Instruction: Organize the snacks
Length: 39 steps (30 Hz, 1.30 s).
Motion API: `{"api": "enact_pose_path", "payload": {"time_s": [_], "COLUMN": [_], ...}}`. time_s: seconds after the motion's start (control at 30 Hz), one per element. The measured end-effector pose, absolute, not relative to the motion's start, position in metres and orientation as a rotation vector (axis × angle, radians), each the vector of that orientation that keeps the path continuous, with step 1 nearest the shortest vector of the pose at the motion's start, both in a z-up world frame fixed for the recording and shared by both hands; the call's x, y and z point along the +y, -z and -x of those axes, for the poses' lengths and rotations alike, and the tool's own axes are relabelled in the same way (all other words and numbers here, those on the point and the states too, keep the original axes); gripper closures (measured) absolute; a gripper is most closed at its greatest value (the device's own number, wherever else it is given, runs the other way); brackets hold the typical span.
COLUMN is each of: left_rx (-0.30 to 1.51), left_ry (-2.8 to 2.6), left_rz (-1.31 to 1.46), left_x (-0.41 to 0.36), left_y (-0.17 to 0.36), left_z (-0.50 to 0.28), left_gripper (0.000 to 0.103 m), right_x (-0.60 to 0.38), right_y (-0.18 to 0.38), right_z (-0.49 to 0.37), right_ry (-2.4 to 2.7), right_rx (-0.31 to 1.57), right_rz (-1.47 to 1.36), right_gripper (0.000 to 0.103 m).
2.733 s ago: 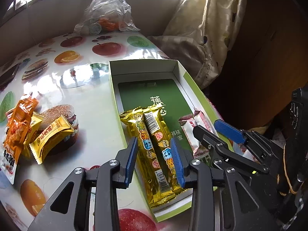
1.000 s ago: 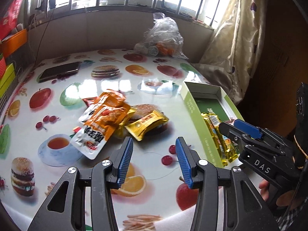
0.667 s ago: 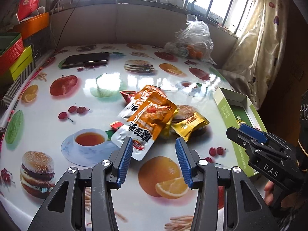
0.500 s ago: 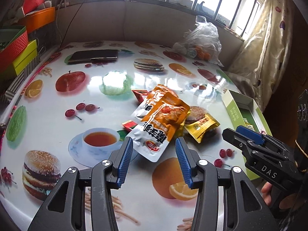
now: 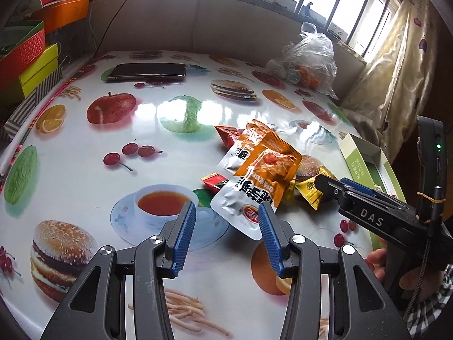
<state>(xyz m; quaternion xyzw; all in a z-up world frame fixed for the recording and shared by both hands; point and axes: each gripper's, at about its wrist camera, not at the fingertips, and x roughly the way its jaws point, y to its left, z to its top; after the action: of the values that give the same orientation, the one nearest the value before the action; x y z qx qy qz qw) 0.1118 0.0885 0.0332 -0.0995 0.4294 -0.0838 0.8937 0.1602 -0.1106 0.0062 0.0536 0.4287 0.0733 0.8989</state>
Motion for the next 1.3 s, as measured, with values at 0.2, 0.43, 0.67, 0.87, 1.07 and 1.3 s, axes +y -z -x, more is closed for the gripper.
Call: {"api": "enact_pose_path", "payload": {"time_s": [0.2,0.43,0.67,0.87,1.07,1.3], "left_rx": [0.898,0.904,0.917,0.93,0.945,0.949], "left_ry": [0.195,0.226,0.241,0.241,0.248,0.242], "left_rz": [0.199,0.153,0.043,-0.065,-0.13,-0.088], "left_x": [0.085,0.076,0.055,0.039,0.029,0.033], "left_y": [-0.031,-0.032,-0.03,-0.026,-0.021,-0.02], "left_z": [-0.118,-0.131,-0.146,-0.156,-0.162,-0.162], "left_gripper": [0.056,0.041,0.041,0.041,0.041,0.042], "right_x": [-0.11,-0.099,-0.099,-0.104,-0.109,-0.112], "right_y": [0.003,0.01,0.01,0.009,0.008,0.008], "right_z": [-0.178,-0.182,-0.181,-0.179,-0.177,-0.174], "right_ry": [-0.092,-0.075,-0.076,-0.063,-0.076,-0.096], "right_rx": [0.913,0.915,0.912,0.902,0.893,0.893], "right_rz": [-0.101,0.023,0.03,0.025,0.014,-0.015], "right_gripper": [0.046,0.046,0.047,0.065,0.074,0.077]}}
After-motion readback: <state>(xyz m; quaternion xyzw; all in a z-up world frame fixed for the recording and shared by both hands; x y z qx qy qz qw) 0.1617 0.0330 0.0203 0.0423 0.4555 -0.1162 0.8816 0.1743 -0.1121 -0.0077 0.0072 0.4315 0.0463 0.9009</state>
